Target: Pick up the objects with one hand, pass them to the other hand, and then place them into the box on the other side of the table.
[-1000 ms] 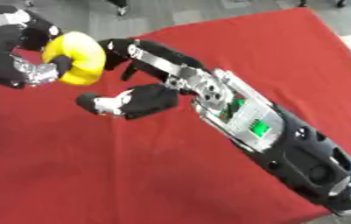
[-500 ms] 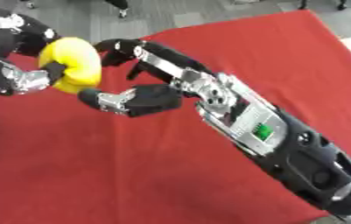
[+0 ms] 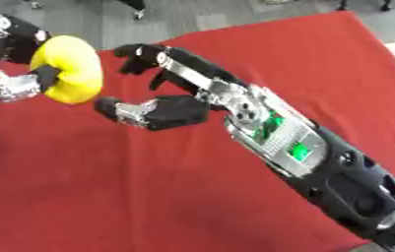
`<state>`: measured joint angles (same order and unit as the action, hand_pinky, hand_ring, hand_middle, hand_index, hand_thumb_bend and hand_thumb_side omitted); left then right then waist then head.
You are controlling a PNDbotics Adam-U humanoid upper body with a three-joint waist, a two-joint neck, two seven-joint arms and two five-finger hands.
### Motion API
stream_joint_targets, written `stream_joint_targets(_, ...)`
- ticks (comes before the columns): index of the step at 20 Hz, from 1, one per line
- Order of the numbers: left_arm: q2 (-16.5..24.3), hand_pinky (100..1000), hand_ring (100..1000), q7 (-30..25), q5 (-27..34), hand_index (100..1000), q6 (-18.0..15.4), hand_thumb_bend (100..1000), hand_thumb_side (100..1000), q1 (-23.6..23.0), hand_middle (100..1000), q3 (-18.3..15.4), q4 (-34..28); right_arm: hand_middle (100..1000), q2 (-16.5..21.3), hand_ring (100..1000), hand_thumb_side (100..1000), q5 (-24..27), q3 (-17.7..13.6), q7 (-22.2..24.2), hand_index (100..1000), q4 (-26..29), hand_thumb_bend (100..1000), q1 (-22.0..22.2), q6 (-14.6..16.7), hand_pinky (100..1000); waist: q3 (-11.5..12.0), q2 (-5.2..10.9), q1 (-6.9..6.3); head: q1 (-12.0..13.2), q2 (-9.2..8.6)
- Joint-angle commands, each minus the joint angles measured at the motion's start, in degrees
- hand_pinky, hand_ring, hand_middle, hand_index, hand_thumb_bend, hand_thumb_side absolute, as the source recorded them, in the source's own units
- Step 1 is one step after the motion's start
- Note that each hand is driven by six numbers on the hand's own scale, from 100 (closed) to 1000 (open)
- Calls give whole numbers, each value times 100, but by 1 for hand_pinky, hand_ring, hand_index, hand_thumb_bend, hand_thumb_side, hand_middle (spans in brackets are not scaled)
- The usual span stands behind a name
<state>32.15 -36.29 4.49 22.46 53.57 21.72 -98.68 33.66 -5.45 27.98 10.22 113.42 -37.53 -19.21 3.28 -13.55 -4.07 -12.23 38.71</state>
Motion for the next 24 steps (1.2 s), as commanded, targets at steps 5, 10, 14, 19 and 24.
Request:
stream_joint_targets(5, 517, 741, 595, 631, -153, 625, 4, 100, 314, -131, 527, -458, 6, 787, 154, 867, 676, -40, -132, -96, 946, 117, 401, 47, 44, 726, -3, -3, 18, 108, -50)
stream_joint_targets(10, 871, 745, 586, 1158, -312, 623, -70, 100, 317, -471, 525, -823, 133, 787, 216, 867, 657, 10, -213, -243, 945, 117, 379, 97, 77, 729, -2, -12, 23, 426, -41)
stream_joint_targets(14, 1102, 745, 586, 1495, -429, 621, -119, 100, 318, -755, 525, -1086, 303, 785, 301, 866, 636, 27, -307, -359, 943, 117, 375, 158, 127, 730, 5, -16, 52, 657, -46)
stream_joint_targets(19, 1361, 745, 594, 1864, -698, 627, -170, 100, 292, -1077, 532, -1342, 610, 784, 439, 864, 619, 97, -521, -639, 940, 117, 321, 272, 254, 731, 8, -18, 116, 909, -69)
stream_joint_targets(24, 1418, 745, 598, 2160, -1174, 627, -289, 100, 277, -1302, 536, -1538, 967, 780, 495, 861, 598, 142, -755, -1083, 933, 117, 176, 511, 83, 725, 37, -33, 167, 1046, -80)
